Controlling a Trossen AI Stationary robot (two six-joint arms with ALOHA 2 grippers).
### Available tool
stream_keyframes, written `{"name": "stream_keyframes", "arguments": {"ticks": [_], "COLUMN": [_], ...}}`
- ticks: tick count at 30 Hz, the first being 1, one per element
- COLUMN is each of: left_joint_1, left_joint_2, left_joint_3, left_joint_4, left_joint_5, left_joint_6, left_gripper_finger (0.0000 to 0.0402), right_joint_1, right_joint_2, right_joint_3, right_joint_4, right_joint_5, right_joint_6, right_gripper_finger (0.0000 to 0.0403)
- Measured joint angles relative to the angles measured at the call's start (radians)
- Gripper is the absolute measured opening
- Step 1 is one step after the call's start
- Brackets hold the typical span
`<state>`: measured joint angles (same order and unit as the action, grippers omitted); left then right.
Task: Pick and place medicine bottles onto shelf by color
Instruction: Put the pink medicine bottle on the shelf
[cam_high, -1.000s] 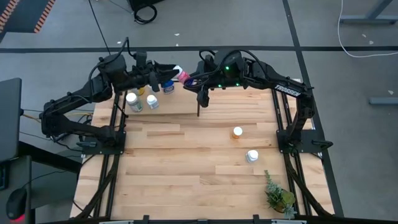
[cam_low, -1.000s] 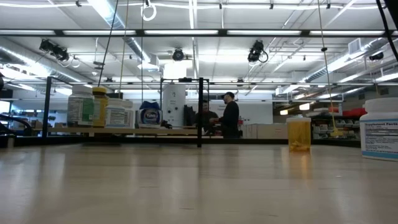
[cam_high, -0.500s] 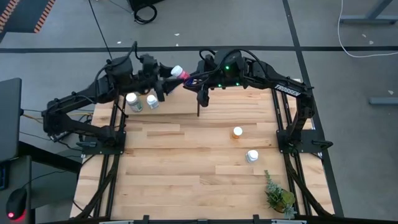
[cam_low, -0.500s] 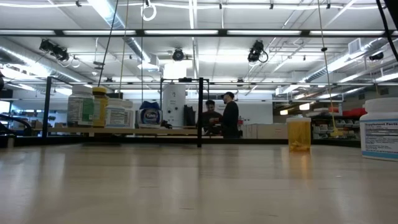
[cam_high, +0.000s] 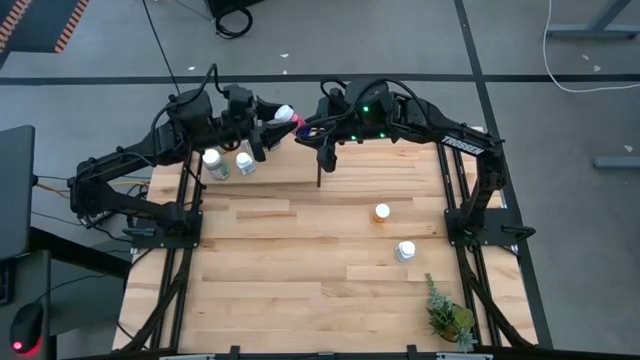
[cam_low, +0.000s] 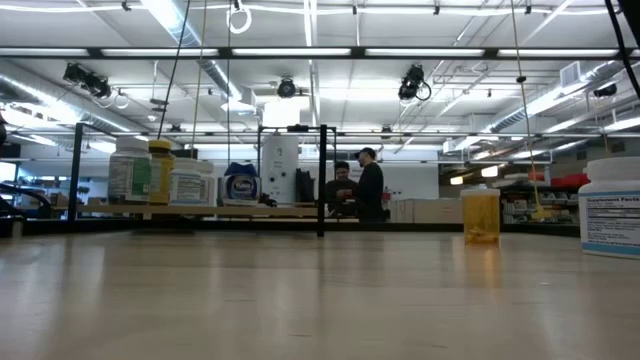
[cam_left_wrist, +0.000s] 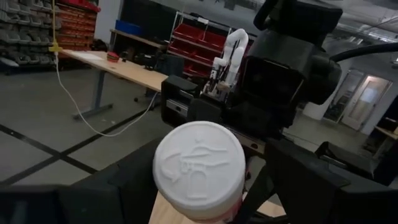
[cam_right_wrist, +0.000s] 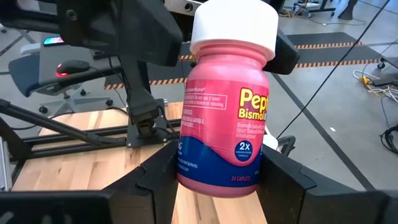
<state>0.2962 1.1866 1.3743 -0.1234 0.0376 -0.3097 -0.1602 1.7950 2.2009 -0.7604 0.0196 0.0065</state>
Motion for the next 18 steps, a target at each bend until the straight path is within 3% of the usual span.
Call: {"name": "stream_keyframes", "arguments": {"ticks": [11, 18], "left_joint_1": [0.000, 0.002], "left_joint_2": [0.000, 0.000], "left_joint_3": [0.000, 0.001], "left_joint_4": [-0.002, -0.003], "left_joint_5": [-0.004, -0.001], "left_joint_6": [-0.044, -0.048], "left_gripper_finger": [0.0175, 0.0174], "right_joint_1": [0.000, 0.000], "right_joint_2": [0.000, 0.000], "right_joint_3": [0.000, 0.000], "right_joint_4": [-0.001, -0.001], "right_joint_5": [-0.002, 0.002], "right_joint_6": [-0.006, 0.008], "right_gripper_finger": [0.0186, 0.0186]}}
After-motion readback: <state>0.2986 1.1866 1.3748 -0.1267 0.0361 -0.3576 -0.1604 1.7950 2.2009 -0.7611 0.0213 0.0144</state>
